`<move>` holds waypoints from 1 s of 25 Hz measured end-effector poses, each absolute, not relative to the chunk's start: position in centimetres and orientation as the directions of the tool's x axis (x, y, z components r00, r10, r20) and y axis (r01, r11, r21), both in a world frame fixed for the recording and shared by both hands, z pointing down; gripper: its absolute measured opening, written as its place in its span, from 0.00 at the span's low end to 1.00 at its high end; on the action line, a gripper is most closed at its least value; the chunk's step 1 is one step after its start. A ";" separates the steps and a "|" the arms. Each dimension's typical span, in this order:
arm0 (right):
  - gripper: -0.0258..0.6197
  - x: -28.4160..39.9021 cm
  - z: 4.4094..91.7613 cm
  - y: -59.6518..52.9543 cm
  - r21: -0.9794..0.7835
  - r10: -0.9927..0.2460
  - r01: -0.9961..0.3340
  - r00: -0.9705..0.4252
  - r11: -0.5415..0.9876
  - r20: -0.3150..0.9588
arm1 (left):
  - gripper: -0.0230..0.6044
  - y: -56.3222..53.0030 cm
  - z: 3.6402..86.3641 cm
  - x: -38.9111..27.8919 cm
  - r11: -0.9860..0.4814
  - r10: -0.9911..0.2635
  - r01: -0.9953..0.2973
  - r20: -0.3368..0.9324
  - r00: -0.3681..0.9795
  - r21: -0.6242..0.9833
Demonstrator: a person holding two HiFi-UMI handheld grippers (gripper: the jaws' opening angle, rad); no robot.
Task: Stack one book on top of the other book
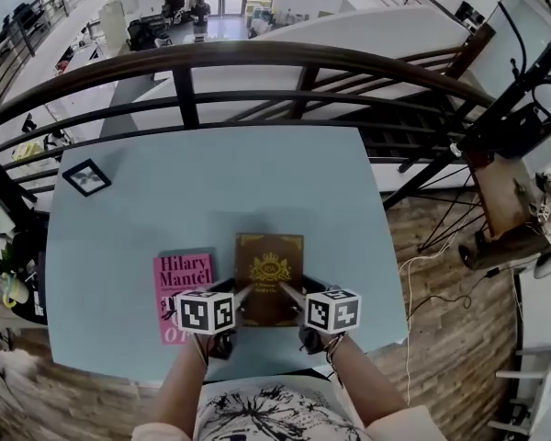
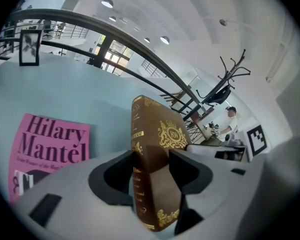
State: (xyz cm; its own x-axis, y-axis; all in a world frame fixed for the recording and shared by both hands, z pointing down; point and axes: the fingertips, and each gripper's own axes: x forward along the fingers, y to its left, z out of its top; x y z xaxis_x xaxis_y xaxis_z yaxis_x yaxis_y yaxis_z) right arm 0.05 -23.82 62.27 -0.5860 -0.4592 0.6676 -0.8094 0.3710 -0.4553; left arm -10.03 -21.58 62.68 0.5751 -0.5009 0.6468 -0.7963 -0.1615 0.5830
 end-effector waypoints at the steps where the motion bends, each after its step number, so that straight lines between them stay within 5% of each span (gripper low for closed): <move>1: 0.39 -1.0 62.0 -23.3 -0.454 -0.459 -0.809 -0.586 0.373 0.668 | 0.37 -21.0 62.4 -11.0 -0.154 -0.506 -0.797 0.646 0.571 0.584; 25: 0.40 -21.5 64.3 -15.4 -0.496 -0.313 -0.754 -0.640 0.432 0.701 | 0.37 -11.7 64.1 -31.2 0.018 -0.529 -0.811 0.694 0.488 0.584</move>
State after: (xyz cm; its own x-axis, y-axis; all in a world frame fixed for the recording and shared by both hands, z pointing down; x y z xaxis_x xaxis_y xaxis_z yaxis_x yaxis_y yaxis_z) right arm -21.49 -15.44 64.27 -0.6404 -0.3134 0.7012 -0.7538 0.4316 -0.4956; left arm -31.18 -11.73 64.15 0.4877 -0.5295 0.6941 -0.8115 0.0183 0.5841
